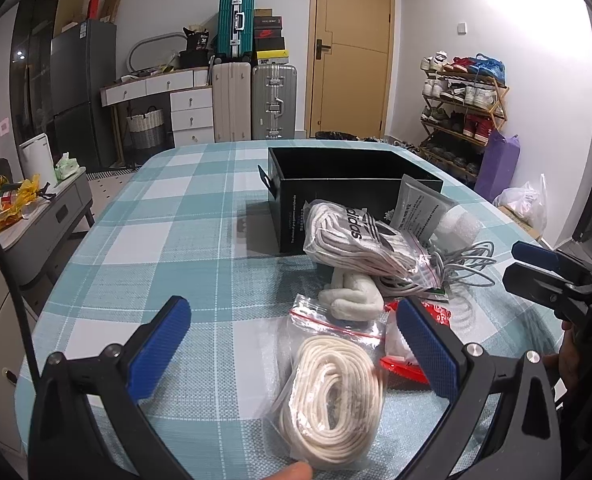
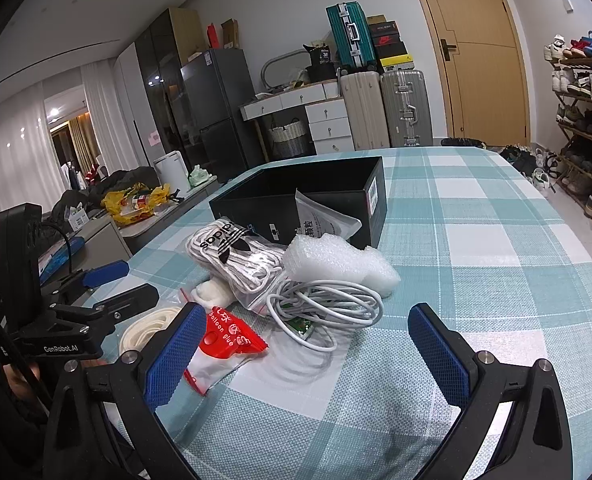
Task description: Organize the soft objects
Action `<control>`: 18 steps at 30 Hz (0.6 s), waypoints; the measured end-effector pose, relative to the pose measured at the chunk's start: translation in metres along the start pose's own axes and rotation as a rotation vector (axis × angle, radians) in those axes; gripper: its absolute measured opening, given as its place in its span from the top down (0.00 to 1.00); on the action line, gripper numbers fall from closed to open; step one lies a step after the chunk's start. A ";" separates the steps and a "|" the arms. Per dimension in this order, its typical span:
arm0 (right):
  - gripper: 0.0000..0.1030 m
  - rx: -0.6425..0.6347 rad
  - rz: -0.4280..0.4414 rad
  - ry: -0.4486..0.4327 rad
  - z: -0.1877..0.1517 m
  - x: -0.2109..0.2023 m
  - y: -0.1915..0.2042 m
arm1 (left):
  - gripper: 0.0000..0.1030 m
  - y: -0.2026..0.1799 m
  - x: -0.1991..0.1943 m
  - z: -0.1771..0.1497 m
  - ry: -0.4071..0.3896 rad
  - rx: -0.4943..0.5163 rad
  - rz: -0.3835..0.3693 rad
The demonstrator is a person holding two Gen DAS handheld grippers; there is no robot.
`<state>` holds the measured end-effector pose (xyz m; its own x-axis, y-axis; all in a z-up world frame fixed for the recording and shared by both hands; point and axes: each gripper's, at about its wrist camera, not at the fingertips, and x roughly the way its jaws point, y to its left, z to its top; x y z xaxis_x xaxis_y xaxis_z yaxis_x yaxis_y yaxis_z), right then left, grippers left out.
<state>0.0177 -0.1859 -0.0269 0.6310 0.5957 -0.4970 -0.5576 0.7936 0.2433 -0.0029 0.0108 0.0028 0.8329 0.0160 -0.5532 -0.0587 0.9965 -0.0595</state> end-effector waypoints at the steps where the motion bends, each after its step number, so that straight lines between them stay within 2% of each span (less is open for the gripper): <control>1: 0.00 0.000 -0.001 0.000 0.000 0.000 0.000 | 0.00 0.000 0.000 0.000 -0.002 -0.001 -0.001; 18: 0.00 -0.001 -0.010 0.003 -0.002 0.002 -0.001 | 0.00 0.005 -0.004 0.002 -0.019 -0.013 0.016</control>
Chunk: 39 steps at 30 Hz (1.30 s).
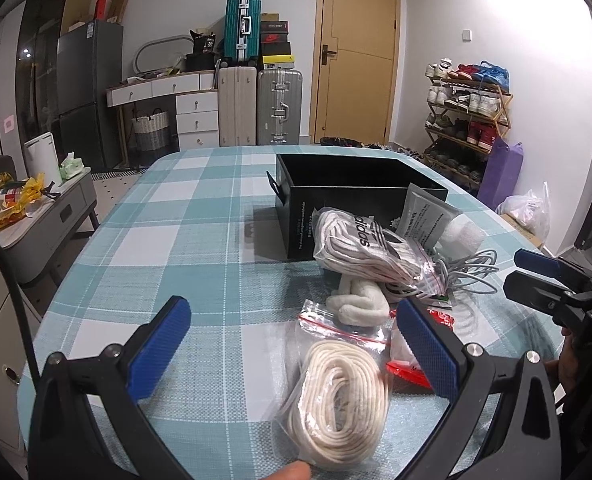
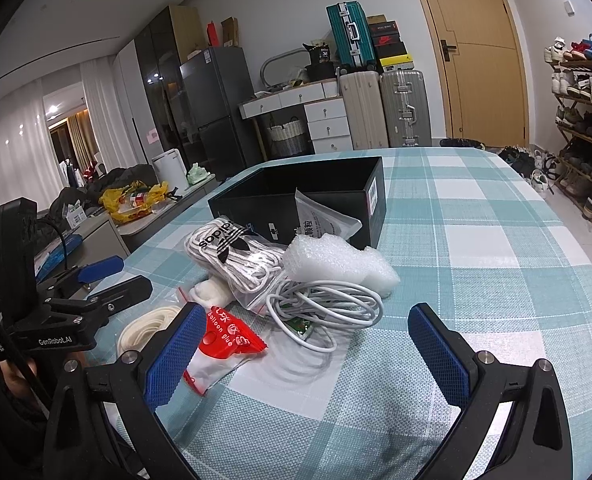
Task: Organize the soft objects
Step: 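Reach the right gripper to the red-and-white balloon pack and grasp it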
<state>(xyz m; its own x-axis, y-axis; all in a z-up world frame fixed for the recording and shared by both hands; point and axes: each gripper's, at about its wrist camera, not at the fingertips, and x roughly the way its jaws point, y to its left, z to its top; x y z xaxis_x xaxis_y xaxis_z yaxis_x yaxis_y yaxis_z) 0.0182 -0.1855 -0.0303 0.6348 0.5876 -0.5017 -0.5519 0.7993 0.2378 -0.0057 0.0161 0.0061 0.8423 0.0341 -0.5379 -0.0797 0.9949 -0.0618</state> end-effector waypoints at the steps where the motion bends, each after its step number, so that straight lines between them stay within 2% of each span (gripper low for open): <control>1: 0.00 0.000 0.001 0.002 0.000 0.000 0.000 | 0.00 0.000 0.000 0.000 -0.001 0.002 0.003; 15: 0.00 -0.011 -0.004 -0.003 0.005 -0.006 0.012 | 0.00 0.002 -0.001 -0.004 0.005 0.019 -0.005; 22: 0.00 -0.111 0.064 0.052 0.003 -0.002 0.037 | 0.00 0.010 -0.004 -0.008 0.006 0.011 -0.029; 30: 0.02 -0.216 0.181 0.130 -0.008 0.001 0.063 | 0.00 0.010 -0.003 -0.009 0.025 0.040 -0.054; 33: 0.03 -0.257 0.170 0.181 -0.010 0.011 0.073 | 0.00 0.010 -0.002 -0.009 0.038 0.049 -0.068; 39: 0.13 -0.299 0.109 0.276 -0.010 0.038 0.083 | 0.00 0.013 0.002 -0.012 0.066 0.049 -0.066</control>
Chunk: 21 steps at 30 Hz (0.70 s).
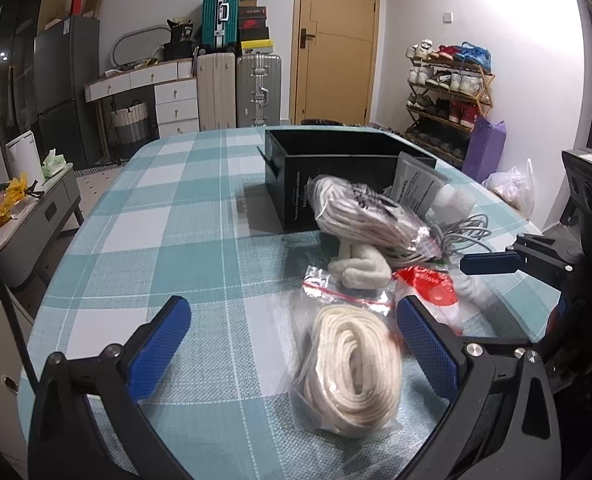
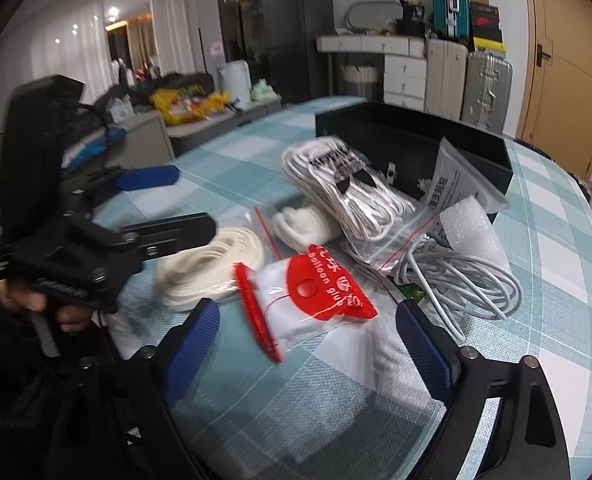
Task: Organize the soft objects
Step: 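Reach the right gripper to the red-and-white balloon pack and grasp it, then grasp the cream rope zip bag with the left gripper while the right lifts the balloon pack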
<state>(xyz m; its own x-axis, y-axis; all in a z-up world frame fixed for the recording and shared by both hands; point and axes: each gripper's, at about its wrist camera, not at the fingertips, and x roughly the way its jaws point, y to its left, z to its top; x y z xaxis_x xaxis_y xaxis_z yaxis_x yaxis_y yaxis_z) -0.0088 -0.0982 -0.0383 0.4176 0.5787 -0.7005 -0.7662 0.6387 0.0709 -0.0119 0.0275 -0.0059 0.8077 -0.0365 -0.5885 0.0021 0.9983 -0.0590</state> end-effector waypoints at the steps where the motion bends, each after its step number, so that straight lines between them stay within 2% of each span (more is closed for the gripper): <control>1: 0.15 -0.003 -0.003 0.008 0.002 0.003 -0.001 | 0.00 0.001 0.000 0.000 0.001 -0.003 0.000; 9: 0.19 -0.021 -0.004 0.055 0.011 0.021 0.004 | 0.00 0.003 0.002 -0.002 0.018 -0.006 -0.020; 12: 0.26 -0.027 0.006 0.057 0.014 0.024 0.005 | 0.00 0.002 0.002 -0.002 0.023 0.001 -0.028; 16: 0.43 -0.032 0.028 0.043 0.014 0.022 0.006 | 0.00 0.001 0.002 -0.002 0.028 0.006 -0.037; 21: 0.46 -0.025 0.027 0.012 0.005 0.006 0.004 | 0.00 -0.002 0.003 -0.003 0.036 0.013 -0.050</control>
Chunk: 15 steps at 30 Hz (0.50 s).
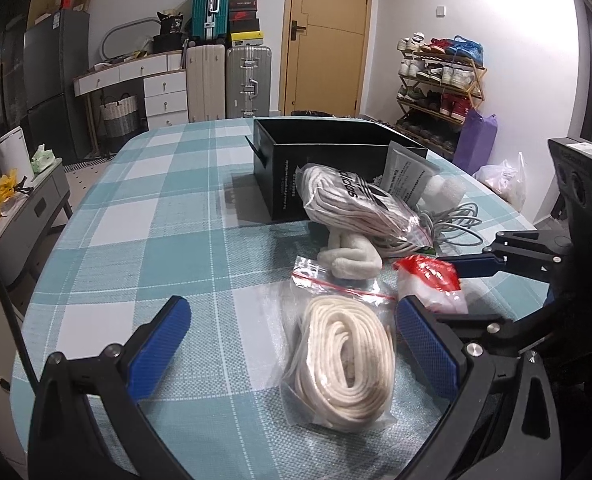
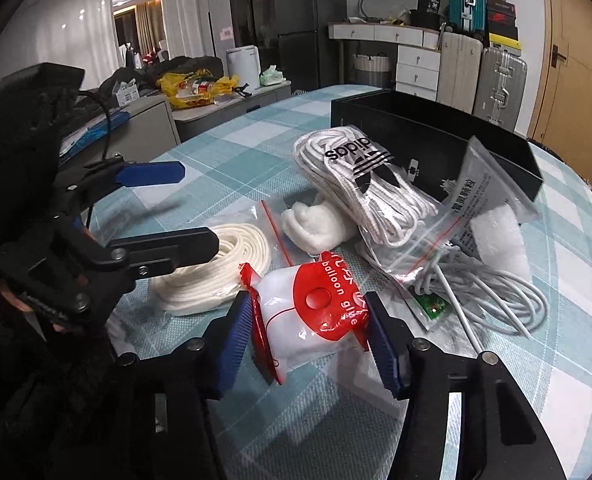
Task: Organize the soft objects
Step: 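Grasp the cream rope zip bag with the left gripper while the right lifts the balloon pack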
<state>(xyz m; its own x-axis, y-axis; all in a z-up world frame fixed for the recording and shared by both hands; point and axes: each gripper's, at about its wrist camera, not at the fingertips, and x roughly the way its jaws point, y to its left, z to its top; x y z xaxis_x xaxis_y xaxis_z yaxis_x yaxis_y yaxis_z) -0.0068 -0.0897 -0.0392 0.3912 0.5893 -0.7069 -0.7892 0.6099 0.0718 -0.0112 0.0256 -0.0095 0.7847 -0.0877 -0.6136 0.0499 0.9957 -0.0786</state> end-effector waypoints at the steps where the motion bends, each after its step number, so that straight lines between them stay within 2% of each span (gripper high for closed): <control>1: 0.46 0.006 0.000 -0.010 -0.002 -0.004 -0.001 | 0.00 -0.001 0.000 0.000 0.002 0.004 -0.004; 6: 0.46 0.041 -0.008 -0.075 -0.008 -0.025 -0.007 | 0.00 -0.011 0.005 -0.003 0.021 0.048 -0.003; 13: 0.46 0.065 -0.011 -0.151 -0.009 -0.043 -0.013 | 0.02 -0.029 0.014 -0.009 0.059 0.150 0.042; 14: 0.46 0.070 -0.014 -0.160 -0.009 -0.044 -0.014 | 0.07 -0.031 0.015 -0.010 0.065 0.166 0.049; 15: 0.46 0.076 -0.016 -0.168 -0.010 -0.046 -0.015 | 0.16 -0.033 0.017 -0.010 0.074 0.177 0.049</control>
<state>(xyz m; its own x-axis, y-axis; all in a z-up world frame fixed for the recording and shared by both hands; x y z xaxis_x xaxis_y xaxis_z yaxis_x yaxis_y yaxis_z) -0.0177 -0.1312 -0.0141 0.4819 0.6554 -0.5816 -0.7466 0.6545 0.1190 -0.0061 -0.0088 -0.0255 0.7417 -0.0347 -0.6698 0.1260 0.9881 0.0883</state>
